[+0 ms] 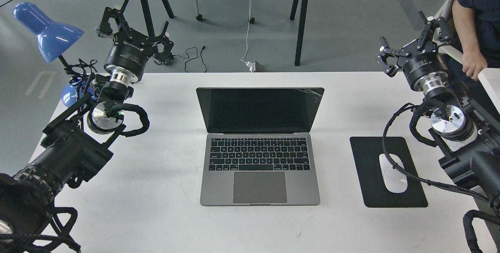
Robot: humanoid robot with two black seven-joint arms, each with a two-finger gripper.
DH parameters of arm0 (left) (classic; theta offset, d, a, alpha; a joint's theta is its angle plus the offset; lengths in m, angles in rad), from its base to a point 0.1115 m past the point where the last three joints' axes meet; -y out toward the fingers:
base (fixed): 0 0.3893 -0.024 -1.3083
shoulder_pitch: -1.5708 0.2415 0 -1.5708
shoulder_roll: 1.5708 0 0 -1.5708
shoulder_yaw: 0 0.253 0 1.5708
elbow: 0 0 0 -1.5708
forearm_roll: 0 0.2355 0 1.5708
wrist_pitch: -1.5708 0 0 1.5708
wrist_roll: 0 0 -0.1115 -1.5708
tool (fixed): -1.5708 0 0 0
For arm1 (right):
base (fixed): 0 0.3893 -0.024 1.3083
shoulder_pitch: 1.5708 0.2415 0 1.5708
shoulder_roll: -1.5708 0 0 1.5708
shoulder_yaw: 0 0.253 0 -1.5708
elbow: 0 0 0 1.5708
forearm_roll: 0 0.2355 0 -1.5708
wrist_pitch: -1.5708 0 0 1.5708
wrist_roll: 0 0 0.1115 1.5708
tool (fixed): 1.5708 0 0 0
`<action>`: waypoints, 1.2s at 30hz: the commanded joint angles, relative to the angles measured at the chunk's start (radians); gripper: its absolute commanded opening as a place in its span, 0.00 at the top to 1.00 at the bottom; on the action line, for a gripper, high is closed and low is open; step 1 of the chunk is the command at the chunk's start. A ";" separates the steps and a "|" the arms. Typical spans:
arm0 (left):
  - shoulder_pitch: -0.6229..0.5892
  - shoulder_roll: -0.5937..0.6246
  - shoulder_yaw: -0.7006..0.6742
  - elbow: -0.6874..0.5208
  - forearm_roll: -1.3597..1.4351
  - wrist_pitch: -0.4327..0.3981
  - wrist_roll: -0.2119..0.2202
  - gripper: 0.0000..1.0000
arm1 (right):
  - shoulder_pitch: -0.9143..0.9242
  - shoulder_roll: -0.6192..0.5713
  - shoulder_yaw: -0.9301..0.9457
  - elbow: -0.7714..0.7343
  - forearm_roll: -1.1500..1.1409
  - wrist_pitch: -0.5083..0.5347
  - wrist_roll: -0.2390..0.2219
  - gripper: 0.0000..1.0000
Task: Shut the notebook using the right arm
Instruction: 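Raise the right gripper and move it over the laptop screen's top edge, then push the laptop screen down and away with the right gripper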
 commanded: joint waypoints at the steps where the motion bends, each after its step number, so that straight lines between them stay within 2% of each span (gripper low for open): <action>1: 0.001 -0.001 0.000 -0.002 0.001 0.000 -0.004 0.00 | 0.002 -0.001 -0.005 0.000 -0.001 0.000 0.002 0.00; 8: 0.002 0.000 -0.001 0.000 -0.002 0.000 -0.003 0.00 | 0.016 -0.001 -0.089 0.006 -0.011 0.002 0.003 0.00; 19: 0.004 -0.001 0.000 0.000 0.000 0.000 -0.001 0.00 | 0.143 0.040 -0.385 0.032 -0.016 -0.017 -0.027 0.00; 25: 0.004 -0.001 0.000 0.000 0.000 0.000 0.000 0.00 | 0.126 0.028 -0.439 0.138 -0.017 -0.017 -0.067 0.00; 36: 0.004 -0.001 0.000 0.000 0.000 0.000 0.000 0.00 | 0.070 -0.029 -0.495 0.209 -0.017 -0.012 -0.066 0.00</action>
